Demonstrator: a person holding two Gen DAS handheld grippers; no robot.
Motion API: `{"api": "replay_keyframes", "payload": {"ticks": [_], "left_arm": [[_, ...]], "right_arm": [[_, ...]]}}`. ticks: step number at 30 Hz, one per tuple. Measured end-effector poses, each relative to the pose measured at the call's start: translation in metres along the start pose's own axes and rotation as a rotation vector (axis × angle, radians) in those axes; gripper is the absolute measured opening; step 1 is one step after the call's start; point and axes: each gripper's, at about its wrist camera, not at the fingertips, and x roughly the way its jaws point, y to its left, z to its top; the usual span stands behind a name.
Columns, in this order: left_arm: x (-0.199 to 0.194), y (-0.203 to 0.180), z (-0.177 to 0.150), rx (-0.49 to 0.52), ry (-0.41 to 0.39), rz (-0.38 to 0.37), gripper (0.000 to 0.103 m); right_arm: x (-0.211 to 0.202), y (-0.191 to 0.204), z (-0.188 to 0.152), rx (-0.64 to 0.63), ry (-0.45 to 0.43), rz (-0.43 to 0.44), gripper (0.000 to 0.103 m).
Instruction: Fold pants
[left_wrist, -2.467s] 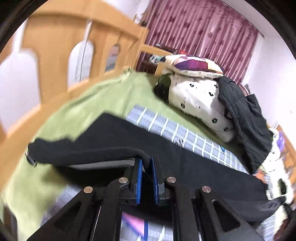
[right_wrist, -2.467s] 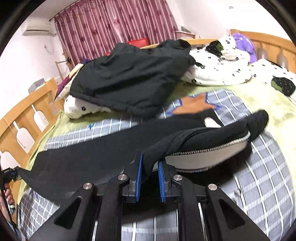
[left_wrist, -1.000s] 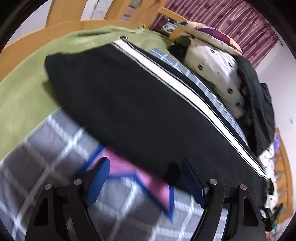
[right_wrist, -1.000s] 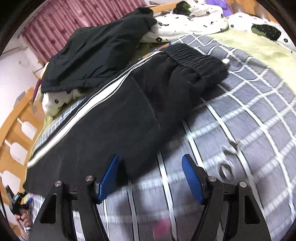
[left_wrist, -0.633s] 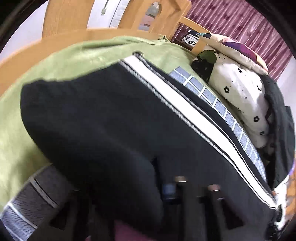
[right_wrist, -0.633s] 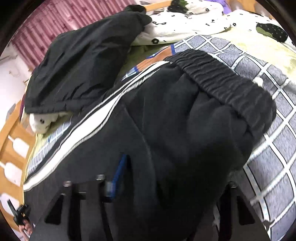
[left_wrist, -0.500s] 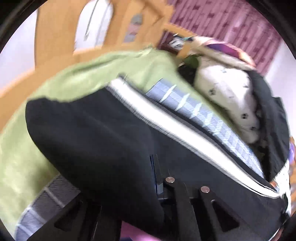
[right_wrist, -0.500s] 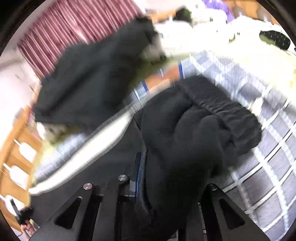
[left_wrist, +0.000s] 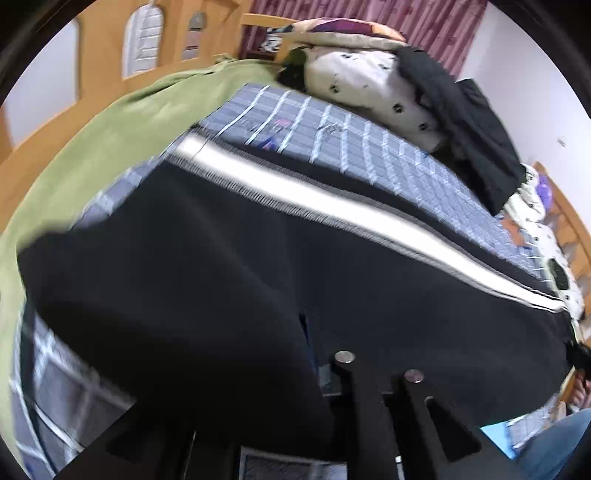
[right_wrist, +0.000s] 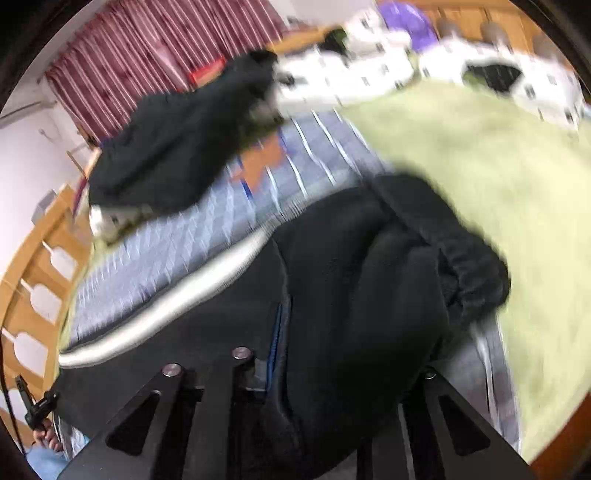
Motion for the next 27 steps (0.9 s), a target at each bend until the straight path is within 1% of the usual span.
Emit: {"api": "replay_keyframes", "payload": {"ticks": [1, 2, 3, 4, 5, 6, 7, 8, 9, 10, 11, 13, 14, 15, 16, 17, 18, 19, 20, 21, 22, 23, 24, 25, 26, 27], "left_arm": [[0.003, 0.006, -0.003, -0.036, 0.003, -0.002, 0.021], [0.002, 0.011, -0.006, -0.075, 0.001, -0.018, 0.022], [-0.002, 0.016, -0.007, -0.112, 0.004, -0.027, 0.030], [-0.005, 0.019, -0.006, -0.130, 0.008, -0.024, 0.045], [-0.009, 0.019, -0.006, -0.136, 0.008, -0.017, 0.055], [-0.017, 0.021, -0.008, -0.133, -0.013, 0.003, 0.069], [-0.022, 0.021, -0.015, -0.129, -0.035, 0.021, 0.072], [-0.026, 0.023, -0.020, -0.125, -0.053, 0.042, 0.072], [-0.027, 0.024, -0.023, -0.125, -0.057, 0.065, 0.072], [-0.028, 0.028, -0.025, -0.131, -0.059, 0.076, 0.072], [-0.027, 0.032, -0.027, -0.147, -0.066, 0.079, 0.072], [-0.025, 0.038, -0.025, -0.198, -0.078, 0.057, 0.072], [-0.024, 0.041, -0.023, -0.217, -0.082, 0.055, 0.072], [-0.024, 0.043, -0.019, -0.236, -0.088, 0.055, 0.072], [-0.023, 0.045, -0.015, -0.257, -0.097, 0.066, 0.072], [-0.021, 0.048, -0.009, -0.284, -0.105, 0.079, 0.072], [-0.018, 0.053, -0.003, -0.322, -0.111, 0.090, 0.071], [-0.017, 0.060, 0.001, -0.367, -0.120, 0.097, 0.056], [-0.015, 0.065, 0.006, -0.398, -0.125, 0.105, 0.048], [-0.014, 0.069, 0.010, -0.418, -0.123, 0.115, 0.033], [-0.014, 0.072, 0.014, -0.418, -0.120, 0.111, 0.028], [-0.016, 0.074, 0.015, -0.403, -0.129, 0.100, 0.025], [-0.016, 0.075, 0.014, -0.373, -0.144, 0.110, 0.023], [-0.015, 0.074, 0.013, -0.352, -0.135, 0.123, 0.023], [-0.009, 0.073, 0.010, -0.316, -0.103, 0.151, 0.023], [-0.007, 0.073, 0.007, -0.291, -0.089, 0.163, 0.024]], "right_arm": [[0.006, -0.008, -0.015, 0.007, 0.027, -0.025, 0.029], [0.010, -0.013, -0.023, 0.017, 0.036, -0.044, 0.043], [0.007, -0.015, -0.030, 0.025, 0.033, -0.056, 0.046], [0.001, -0.017, -0.033, 0.030, 0.015, -0.052, 0.047], [-0.007, -0.018, -0.035, 0.034, -0.008, -0.045, 0.052], [-0.017, -0.018, -0.036, 0.035, -0.040, -0.054, 0.060], [-0.024, -0.020, -0.037, 0.035, -0.069, -0.065, 0.066], [-0.029, -0.023, -0.036, 0.047, -0.100, -0.072, 0.074], [-0.029, -0.028, -0.032, 0.074, -0.122, -0.070, 0.075], [-0.024, -0.031, -0.028, 0.101, -0.120, -0.068, 0.076], [-0.015, -0.037, -0.023, 0.143, -0.104, -0.065, 0.076], [0.005, -0.048, -0.016, 0.219, -0.084, -0.056, 0.076], [0.012, -0.050, -0.012, 0.255, -0.095, -0.070, 0.071], [0.014, -0.049, -0.007, 0.264, -0.112, -0.095, 0.065], [0.015, -0.046, -0.001, 0.252, -0.127, -0.125, 0.056], [0.014, -0.042, 0.007, 0.224, -0.138, -0.136, 0.047], [0.008, -0.038, 0.016, 0.189, -0.162, -0.137, 0.043], [0.003, -0.036, 0.023, 0.165, -0.182, -0.131, 0.042], [-0.007, -0.031, 0.032, 0.135, -0.209, -0.112, 0.041], [-0.018, -0.026, 0.039, 0.116, -0.240, -0.087, 0.041], [-0.027, -0.023, 0.040, 0.107, -0.260, -0.067, 0.041], [-0.034, -0.020, 0.042, 0.100, -0.280, -0.050, 0.041], [-0.036, -0.019, 0.041, 0.096, -0.284, -0.047, 0.042], [-0.034, -0.019, 0.039, 0.087, -0.274, -0.060, 0.047], [-0.026, -0.020, 0.035, 0.062, -0.233, -0.099, 0.054], [-0.014, -0.024, 0.031, 0.043, -0.176, -0.152, 0.055]]}}
